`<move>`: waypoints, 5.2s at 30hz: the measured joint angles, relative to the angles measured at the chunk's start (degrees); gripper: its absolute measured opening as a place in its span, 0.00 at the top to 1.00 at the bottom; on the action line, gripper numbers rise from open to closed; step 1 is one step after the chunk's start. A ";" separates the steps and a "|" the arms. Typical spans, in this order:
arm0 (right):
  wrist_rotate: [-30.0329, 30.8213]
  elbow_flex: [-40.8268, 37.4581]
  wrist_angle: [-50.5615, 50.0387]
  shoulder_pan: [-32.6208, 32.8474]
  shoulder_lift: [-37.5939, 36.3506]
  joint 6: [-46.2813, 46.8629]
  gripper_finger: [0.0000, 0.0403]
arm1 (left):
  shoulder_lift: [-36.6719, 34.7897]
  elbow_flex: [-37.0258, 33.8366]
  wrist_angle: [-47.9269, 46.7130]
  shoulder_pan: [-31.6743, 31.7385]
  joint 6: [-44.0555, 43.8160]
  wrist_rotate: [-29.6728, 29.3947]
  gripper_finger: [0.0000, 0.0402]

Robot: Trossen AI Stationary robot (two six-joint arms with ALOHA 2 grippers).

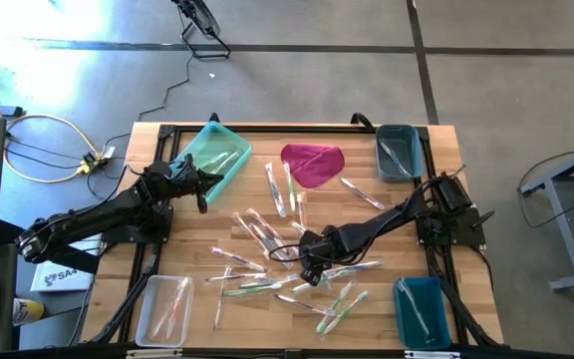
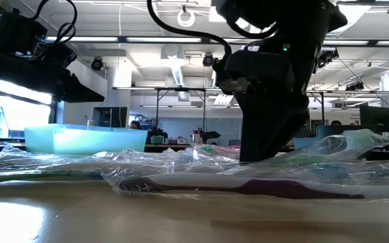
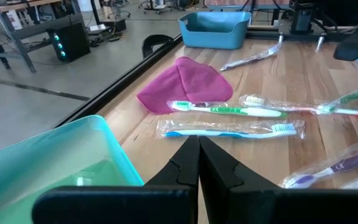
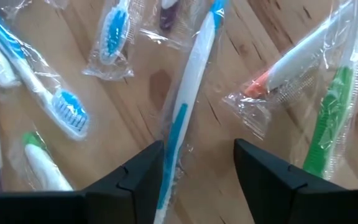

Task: Pick & Place Toothbrushes
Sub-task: Put the blue toothbrush to the light blue bin

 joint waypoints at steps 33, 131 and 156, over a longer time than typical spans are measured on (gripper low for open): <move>4.55 -0.15 1.22 0.96 0.04 13.46 0.58 | 0.00 0.00 -0.22 -0.01 0.09 -0.15 1.00; 16.05 -0.15 -0.20 -2.64 -14.58 0.85 0.99 | 0.02 0.02 -0.22 -0.01 -0.17 -0.06 1.00; 29.72 -0.11 -16.10 -9.08 -27.87 -2.25 0.99 | 0.02 0.02 -0.33 -0.02 -0.17 -0.13 1.00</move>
